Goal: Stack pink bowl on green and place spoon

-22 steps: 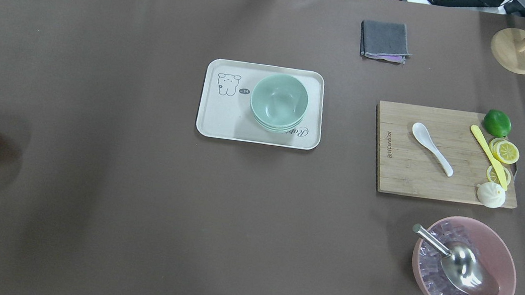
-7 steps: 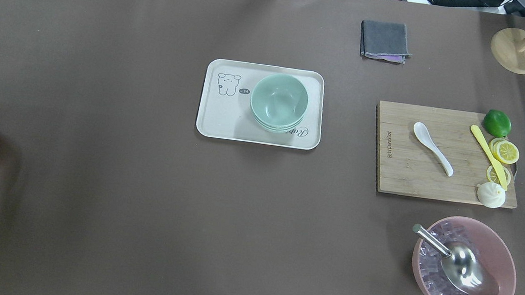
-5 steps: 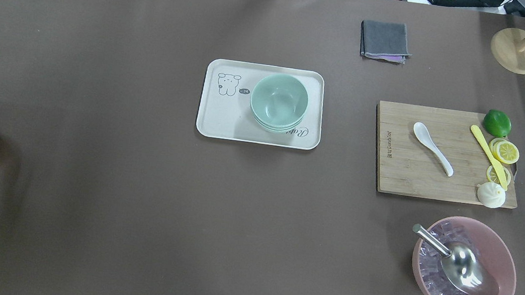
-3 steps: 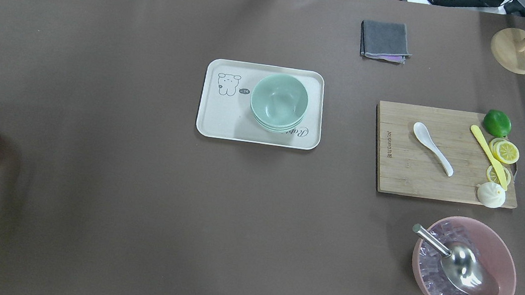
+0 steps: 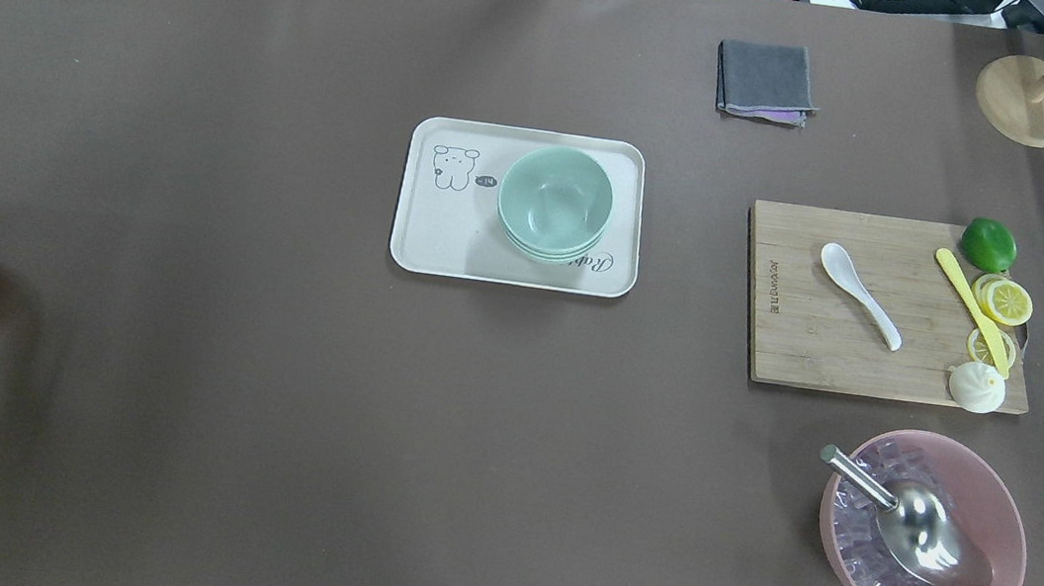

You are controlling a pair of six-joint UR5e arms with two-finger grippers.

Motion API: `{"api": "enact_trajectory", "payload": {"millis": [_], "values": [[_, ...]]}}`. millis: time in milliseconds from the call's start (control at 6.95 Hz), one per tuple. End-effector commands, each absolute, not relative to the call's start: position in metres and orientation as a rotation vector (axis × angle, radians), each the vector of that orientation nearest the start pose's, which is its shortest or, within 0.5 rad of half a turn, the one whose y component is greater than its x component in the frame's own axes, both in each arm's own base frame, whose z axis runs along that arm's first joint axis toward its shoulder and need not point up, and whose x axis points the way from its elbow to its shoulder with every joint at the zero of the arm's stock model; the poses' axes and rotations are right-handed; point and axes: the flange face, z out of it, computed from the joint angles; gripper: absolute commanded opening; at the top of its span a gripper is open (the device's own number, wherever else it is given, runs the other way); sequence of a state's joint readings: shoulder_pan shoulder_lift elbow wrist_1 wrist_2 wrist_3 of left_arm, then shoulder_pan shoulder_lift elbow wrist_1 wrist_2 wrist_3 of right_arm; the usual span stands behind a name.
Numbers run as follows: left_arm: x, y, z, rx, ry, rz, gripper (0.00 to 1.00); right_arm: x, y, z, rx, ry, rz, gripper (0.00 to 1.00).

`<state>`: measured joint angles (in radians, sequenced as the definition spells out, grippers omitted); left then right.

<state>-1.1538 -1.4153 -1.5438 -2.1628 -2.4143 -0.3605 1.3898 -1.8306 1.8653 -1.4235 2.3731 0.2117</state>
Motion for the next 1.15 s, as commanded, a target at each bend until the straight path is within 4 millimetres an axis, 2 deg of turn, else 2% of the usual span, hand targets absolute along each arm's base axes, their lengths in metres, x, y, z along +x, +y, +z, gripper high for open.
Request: {"api": "enact_trajectory", "payload": {"millis": [0,144,288,431,719,863,1007], "values": [[0.124,-0.426,0.67,0.049,0.92,0.227,0.0,-0.01,-0.398,0.609,0.013,-0.818,-0.044,1.0],[0.128,-0.434,0.657,0.063,0.94,0.237,0.0,-0.01,-0.398,0.609,0.013,-0.818,-0.044,1.0],[0.139,-0.444,0.637,0.017,1.051,0.258,0.0,-0.01,-0.398,0.609,0.013,-0.818,-0.043,1.0],[0.143,-0.464,0.606,0.014,1.091,0.207,0.0,-0.01,-0.399,0.609,0.014,-0.82,-0.044,1.0],[0.172,-0.517,0.508,0.007,1.151,0.056,0.0,-0.012,-0.408,0.601,0.029,-0.82,-0.043,1.0],[0.195,-0.537,0.458,-0.019,1.171,0.018,0.0,-0.013,-0.414,0.596,0.03,-0.821,-0.026,1.0],[0.216,-0.554,0.392,-0.049,1.172,-0.012,0.0,-0.016,-0.424,0.587,0.04,-0.824,-0.017,1.0]]}}
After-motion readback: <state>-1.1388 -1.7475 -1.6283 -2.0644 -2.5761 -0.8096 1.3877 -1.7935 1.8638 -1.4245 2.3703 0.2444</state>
